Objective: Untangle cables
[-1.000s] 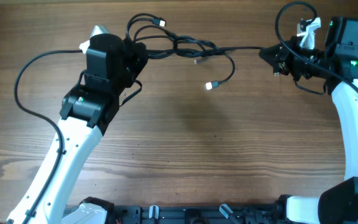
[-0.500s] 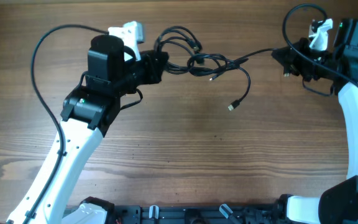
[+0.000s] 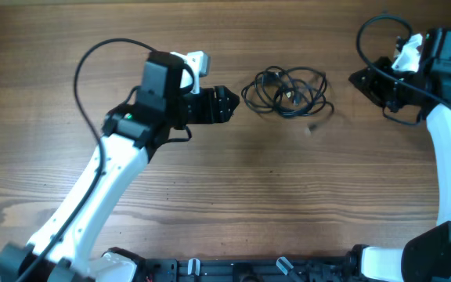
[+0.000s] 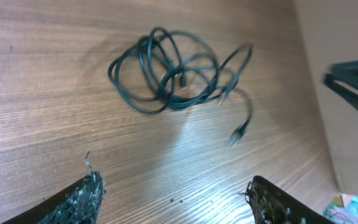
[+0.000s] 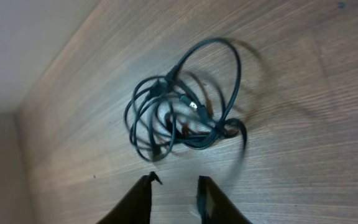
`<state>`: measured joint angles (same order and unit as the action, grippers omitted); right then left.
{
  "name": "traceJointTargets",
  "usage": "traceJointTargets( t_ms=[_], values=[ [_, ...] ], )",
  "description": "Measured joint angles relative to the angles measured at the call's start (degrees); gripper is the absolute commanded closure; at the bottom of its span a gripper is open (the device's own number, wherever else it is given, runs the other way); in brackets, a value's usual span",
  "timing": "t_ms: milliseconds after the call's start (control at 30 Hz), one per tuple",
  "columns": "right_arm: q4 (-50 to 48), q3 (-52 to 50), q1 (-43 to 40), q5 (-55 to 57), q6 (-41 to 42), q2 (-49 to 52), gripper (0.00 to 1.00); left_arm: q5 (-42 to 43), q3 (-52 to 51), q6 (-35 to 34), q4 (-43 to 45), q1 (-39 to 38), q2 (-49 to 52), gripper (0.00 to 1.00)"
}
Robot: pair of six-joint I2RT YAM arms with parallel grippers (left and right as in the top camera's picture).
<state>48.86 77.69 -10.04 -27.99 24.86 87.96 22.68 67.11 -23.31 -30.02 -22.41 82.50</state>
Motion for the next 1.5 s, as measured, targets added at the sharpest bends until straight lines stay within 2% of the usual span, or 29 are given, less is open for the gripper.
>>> traceJointTargets(
  t_ms=[133, 333, 467, 600, 700, 867, 1167, 1400, 1467, 1500],
  values=[
    [-1.8, -0.1, 3.2, 1.8, 0.1, 0.0, 0.49, -1.0, -0.1, -2.4, 4.2, -0.2, 3.0, 0.24],
    [-5.7, -0.2, 4.3, 2.8, 0.6, 0.0, 0.49, -2.0, -0.1, -8.2, 12.5, -0.3, 5.3, 0.33],
    [-6.4, -0.3, 4.7, 3.0, 0.6, 0.0, 0.49, -3.5, -0.1, -10.4, 17.6, -2.2, 8.2, 0.28],
    [-6.9, -0.3, 4.8, 3.0, 1.0, 0.1, 0.49, -6.8, -0.1, -9.8, 23.5, -6.7, 13.5, 0.21],
    [-7.2, -0.3, 4.7, 3.1, 1.4, 0.1, 0.49, -9.6, -0.1, -8.9, 29.6, -10.0, 18.4, 0.22],
    [-7.1, -0.4, 4.7, 3.2, 1.7, 0.1, 0.49, -16.8, -0.1, -12.0, 33.2, -13.7, 26.0, 0.35],
    [-6.3, -0.4, 4.7, 3.2, 1.9, 0.1, 0.49, -25.8, -0.1, -26.9, 33.4, -14.0, 30.4, 0.36],
    [-6.1, -0.4, 4.8, 3.2, 1.9, 0.1, 0.49, -28.5, -0.2, -32.0, 42.3, -14.0, 34.9, 0.51],
    [-6.1, -0.4, 4.8, 3.2, 1.9, 0.1, 0.49, -29.4, -0.2, -33.1, 43.7, -14.0, 35.7, 0.56],
    [-6.1, -0.4, 4.8, 3.2, 1.9, 0.1, 0.49, -29.9, -0.2, -33.8, 44.1, -14.0, 36.1, 0.62]
  ],
)
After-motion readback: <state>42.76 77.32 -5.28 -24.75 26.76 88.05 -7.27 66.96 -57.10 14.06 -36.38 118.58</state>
